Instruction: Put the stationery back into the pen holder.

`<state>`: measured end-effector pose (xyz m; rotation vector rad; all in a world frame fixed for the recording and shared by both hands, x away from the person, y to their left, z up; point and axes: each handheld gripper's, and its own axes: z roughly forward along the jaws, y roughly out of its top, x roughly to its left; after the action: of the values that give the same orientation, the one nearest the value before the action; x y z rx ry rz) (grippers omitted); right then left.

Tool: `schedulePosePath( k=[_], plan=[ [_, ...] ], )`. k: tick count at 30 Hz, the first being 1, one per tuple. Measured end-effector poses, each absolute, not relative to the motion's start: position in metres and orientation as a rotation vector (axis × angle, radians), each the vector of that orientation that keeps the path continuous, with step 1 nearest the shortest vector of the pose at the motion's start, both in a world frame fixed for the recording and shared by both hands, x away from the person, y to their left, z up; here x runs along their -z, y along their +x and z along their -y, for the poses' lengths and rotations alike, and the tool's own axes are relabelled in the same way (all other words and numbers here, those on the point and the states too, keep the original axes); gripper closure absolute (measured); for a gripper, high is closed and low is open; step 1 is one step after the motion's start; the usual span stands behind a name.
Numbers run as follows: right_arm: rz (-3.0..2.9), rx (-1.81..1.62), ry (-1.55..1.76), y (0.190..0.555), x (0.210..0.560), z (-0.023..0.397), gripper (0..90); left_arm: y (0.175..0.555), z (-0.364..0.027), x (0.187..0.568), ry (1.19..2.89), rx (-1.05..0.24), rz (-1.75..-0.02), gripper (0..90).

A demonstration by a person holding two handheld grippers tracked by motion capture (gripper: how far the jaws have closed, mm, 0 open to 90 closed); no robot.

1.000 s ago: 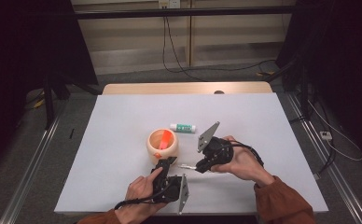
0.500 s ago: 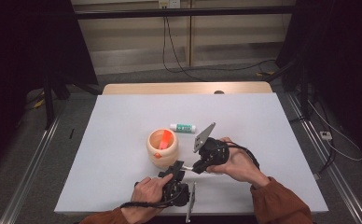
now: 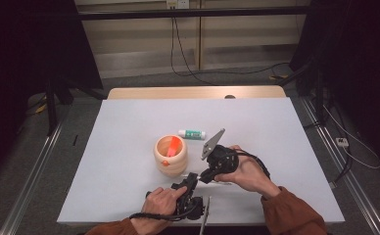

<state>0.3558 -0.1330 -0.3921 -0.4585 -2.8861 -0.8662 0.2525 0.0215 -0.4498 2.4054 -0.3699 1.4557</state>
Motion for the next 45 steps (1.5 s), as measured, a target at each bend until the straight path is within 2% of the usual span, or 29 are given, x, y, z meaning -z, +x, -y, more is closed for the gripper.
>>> schedulePosePath(
  k=[7,12,16,17,20,26,32,39,45],
  plan=[
    [2.873,0.886,-0.464,0.356,0.393,0.133,80.8,0.254,-0.022,0.451,2.423,-1.429,0.361,79.7],
    [2.876,0.915,-0.450,0.356,0.393,0.134,78.7,0.256,-0.025,0.446,2.422,-1.370,0.282,80.2],
    [2.894,0.958,-0.491,0.355,0.391,0.138,52.1,0.260,-0.031,0.441,2.413,-1.275,0.203,80.2],
    [2.893,0.977,-0.498,0.355,0.391,0.140,49.9,0.261,-0.033,0.440,2.427,-1.234,0.168,80.2],
    [2.897,1.046,-0.573,0.355,0.392,0.148,34.8,0.267,-0.040,0.438,2.429,-1.133,0.091,80.2],
    [2.867,1.134,-0.667,0.352,0.393,0.164,20.9,0.282,-0.058,0.428,2.355,-0.905,-0.134,80.2],
    [2.824,1.250,-0.762,0.346,0.392,0.182,17.0,0.293,-0.075,0.415,2.305,-0.721,-0.258,80.2],
    [2.813,1.337,-0.837,0.341,0.395,0.197,9.5,0.307,-0.093,0.407,2.150,-0.433,-0.385,80.1],
    [2.798,1.370,-0.904,0.334,0.405,0.208,9.3,0.317,-0.106,0.401,2.008,-0.282,-0.481,80.1]
  ],
)
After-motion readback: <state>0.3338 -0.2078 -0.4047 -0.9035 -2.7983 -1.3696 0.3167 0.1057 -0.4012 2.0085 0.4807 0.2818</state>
